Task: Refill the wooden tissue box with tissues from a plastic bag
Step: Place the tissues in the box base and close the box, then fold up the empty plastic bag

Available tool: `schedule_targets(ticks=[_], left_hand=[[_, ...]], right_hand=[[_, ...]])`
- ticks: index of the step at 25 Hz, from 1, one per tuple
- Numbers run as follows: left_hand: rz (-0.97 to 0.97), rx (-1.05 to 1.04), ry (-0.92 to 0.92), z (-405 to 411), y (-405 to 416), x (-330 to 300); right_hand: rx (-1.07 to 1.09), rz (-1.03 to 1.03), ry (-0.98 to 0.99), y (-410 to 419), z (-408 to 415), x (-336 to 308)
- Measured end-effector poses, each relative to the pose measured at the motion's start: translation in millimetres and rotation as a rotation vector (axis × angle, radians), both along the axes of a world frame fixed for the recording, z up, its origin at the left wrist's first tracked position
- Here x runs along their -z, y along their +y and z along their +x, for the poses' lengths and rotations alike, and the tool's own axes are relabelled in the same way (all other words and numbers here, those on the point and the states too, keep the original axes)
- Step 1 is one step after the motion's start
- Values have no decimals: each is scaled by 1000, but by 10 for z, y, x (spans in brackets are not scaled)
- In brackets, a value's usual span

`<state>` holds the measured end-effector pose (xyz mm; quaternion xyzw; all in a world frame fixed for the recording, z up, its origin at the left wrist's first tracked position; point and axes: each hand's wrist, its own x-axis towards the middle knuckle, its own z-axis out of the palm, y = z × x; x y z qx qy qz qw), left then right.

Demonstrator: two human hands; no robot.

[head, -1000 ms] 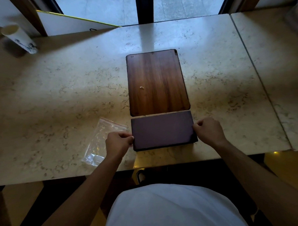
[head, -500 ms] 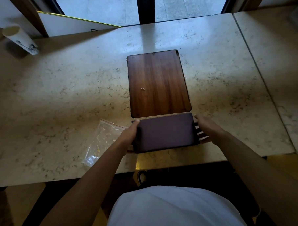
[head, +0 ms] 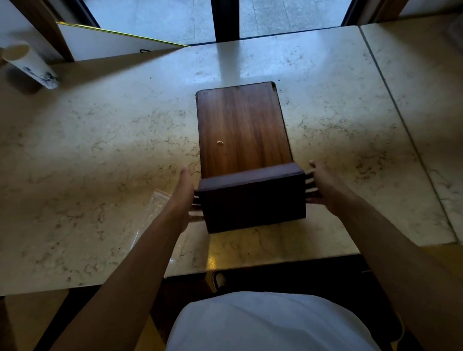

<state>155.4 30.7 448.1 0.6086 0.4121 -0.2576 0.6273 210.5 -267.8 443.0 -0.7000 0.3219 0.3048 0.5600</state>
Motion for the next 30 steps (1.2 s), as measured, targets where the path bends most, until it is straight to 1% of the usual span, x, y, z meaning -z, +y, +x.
schedule_targets(ticks=[2,4,7,9,12,17,30], left_hand=[[-12,-140,-109,44,49,-86],[33,-251,-237,39,34,-137],[209,-292,-362,-37,-40,-75],[284,-289,-370,-128,-80,27],[275,-311,-328,-266,-110,194],[276,-289,-282,-424,-118,399],[341,-175,-305,-590,-82,550]], right_hand=[[104,26,-146,-2,50,-83],[169,20,-278,9,18,-120],[133,-96,-447,16,-123,-15],[83,-124,-503,21,-244,99],[83,-159,-514,24,-380,263],[59,-138,-480,-15,-512,425],[15,-196,-428,31,-642,533]])
